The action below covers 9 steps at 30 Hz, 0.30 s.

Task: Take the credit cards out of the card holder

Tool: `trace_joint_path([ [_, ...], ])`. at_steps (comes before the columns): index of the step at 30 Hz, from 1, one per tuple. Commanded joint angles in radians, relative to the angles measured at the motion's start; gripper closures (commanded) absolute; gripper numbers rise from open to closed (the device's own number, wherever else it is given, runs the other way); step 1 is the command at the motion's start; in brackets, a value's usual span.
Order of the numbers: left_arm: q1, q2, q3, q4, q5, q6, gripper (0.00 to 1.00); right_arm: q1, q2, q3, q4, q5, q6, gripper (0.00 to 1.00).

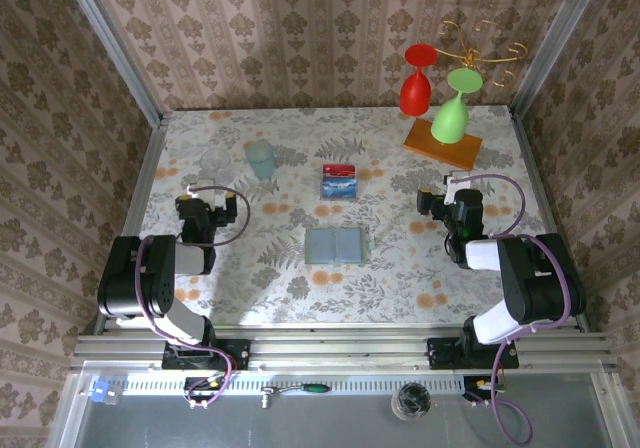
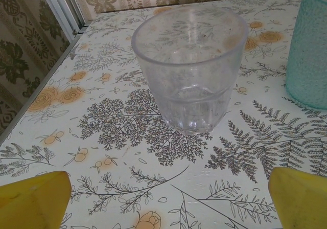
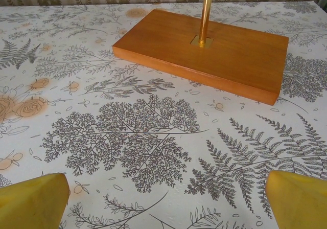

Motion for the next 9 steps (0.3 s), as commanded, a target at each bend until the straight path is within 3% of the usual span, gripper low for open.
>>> trace_joint_path([
  [1,-0.001,-0.003,0.021,-0.002,0.000,0.020,0.00,-0.005,0.004,0.000,0.036,-0.015,0.003,0.00],
  [9,0.000,-0.003,0.020,-0.002,0.001,0.020,0.00,-0.007,0.002,-0.005,0.040,-0.023,0.002,0.00],
])
